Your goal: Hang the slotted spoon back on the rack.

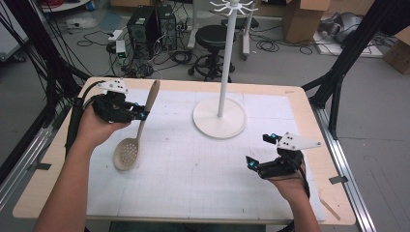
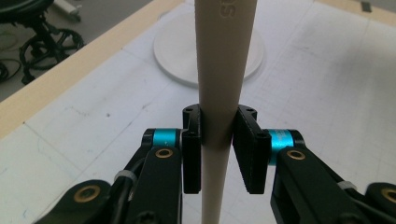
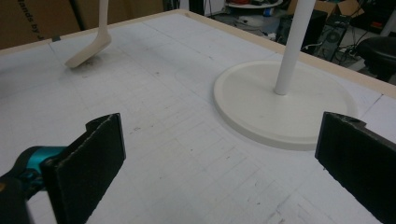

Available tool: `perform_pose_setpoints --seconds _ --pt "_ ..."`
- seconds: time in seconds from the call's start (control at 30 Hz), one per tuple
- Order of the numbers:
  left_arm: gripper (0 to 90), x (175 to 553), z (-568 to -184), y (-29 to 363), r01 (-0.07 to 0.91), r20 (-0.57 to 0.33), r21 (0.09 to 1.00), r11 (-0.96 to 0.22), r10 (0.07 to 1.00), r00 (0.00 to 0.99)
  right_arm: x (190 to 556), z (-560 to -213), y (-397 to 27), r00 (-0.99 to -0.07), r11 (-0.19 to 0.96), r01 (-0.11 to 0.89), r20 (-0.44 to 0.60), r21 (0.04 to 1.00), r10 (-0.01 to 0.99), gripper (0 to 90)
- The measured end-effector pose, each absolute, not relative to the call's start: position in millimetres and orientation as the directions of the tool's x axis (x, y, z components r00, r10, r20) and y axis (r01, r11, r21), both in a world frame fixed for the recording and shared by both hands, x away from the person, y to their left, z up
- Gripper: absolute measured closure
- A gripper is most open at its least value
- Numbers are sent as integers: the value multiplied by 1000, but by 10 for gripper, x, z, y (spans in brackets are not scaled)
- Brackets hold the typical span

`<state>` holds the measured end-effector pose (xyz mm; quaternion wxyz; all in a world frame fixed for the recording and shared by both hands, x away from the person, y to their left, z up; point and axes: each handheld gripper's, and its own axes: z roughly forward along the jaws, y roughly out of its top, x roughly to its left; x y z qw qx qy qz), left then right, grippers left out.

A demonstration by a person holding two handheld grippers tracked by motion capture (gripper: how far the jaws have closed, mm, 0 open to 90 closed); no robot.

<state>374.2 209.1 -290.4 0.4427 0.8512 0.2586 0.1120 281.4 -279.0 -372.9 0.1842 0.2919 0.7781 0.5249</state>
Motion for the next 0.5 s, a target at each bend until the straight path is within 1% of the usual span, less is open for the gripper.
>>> perform_pose_setpoints --seconds 0.33,0.5 --pt "737 3718 -2764 2128 303 -60 861 -409 510 858 2816 -3727 -2803 -762 277 260 21 925 647 4" --pt "737 3718 -2712 2099 290 -52 867 -406 506 861 2812 -3729 -2800 -762 275 268 28 923 647 4"
